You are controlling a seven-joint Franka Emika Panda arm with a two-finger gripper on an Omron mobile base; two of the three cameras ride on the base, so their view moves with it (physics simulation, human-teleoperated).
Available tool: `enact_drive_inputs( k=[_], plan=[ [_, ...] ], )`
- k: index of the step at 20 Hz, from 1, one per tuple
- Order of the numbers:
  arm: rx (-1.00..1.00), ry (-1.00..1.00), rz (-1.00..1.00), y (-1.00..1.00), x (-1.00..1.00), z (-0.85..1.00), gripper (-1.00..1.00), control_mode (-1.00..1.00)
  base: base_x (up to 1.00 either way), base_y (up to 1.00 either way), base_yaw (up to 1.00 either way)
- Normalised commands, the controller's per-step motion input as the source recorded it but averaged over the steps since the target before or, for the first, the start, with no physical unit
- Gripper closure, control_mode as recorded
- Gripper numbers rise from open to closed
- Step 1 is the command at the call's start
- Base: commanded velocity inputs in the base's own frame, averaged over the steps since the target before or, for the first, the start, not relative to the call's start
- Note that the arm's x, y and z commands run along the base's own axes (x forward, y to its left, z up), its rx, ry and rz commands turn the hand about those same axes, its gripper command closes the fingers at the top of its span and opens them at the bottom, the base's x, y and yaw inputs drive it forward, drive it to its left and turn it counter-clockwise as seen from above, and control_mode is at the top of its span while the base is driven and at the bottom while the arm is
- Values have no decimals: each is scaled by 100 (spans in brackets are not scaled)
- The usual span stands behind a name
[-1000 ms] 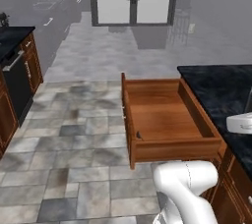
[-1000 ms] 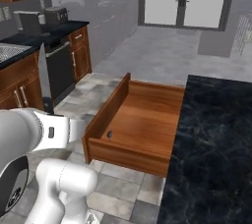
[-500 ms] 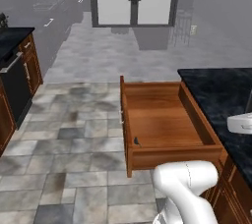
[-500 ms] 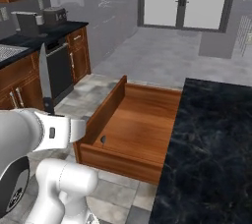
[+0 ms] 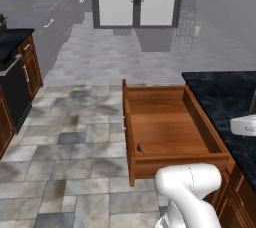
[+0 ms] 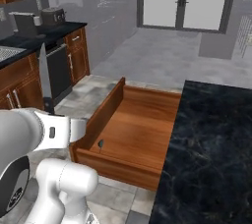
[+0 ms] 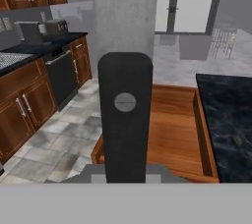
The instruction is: Pick up the metallic utensils from the counter and place them in the open drawer. Make sure not to pick up any wooden utensils.
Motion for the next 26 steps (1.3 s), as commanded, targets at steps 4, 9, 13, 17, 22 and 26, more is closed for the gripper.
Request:
enact_drive_inputs(
  k=[4,9,13,17,22,26],
  plan=[
    [0,0,0,0,0,0,100,100,21,-4,0],
    [0,0,0,0,0,0,100,100,32,-4,0],
    [0,0,0,0,0,0,100,100,40,-2,0],
    [0,0,0,0,0,0,100,100,32,-6,0],
    [0,0,0,0,0,0,100,100,21,-3,0],
    [0,0,0,0,0,0,100,100,15,-4,0]
  ],
)
